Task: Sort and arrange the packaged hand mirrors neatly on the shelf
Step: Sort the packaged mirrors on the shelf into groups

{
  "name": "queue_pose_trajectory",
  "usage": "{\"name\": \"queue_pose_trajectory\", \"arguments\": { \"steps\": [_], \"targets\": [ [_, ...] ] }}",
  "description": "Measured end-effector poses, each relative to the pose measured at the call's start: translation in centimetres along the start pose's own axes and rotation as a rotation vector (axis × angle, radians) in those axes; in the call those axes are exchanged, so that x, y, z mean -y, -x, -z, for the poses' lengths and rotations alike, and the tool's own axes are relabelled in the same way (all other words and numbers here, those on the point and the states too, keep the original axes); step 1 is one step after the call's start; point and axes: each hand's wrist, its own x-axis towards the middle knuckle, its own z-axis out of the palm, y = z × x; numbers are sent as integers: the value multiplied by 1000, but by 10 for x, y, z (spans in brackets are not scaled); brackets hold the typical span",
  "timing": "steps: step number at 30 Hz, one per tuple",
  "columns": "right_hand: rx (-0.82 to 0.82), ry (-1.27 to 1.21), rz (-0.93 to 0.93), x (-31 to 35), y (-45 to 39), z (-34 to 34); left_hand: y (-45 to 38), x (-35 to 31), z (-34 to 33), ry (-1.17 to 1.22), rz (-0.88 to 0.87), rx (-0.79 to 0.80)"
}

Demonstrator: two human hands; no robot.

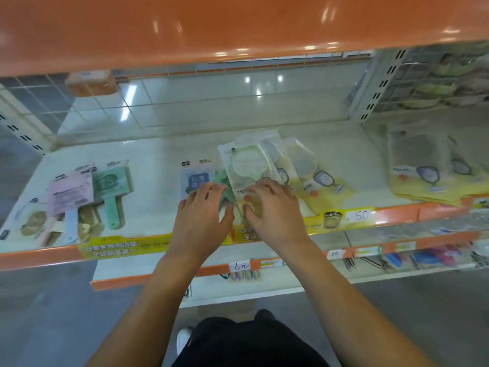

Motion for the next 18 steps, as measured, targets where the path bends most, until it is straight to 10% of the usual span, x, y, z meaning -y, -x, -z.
{"name": "queue_pose_trajectory", "arguments": {
  "steps": [18],
  "targets": [
    [56, 69, -6, -8, -21, -4, -5, -8, -1, 66, 82, -19]
  ]
}}
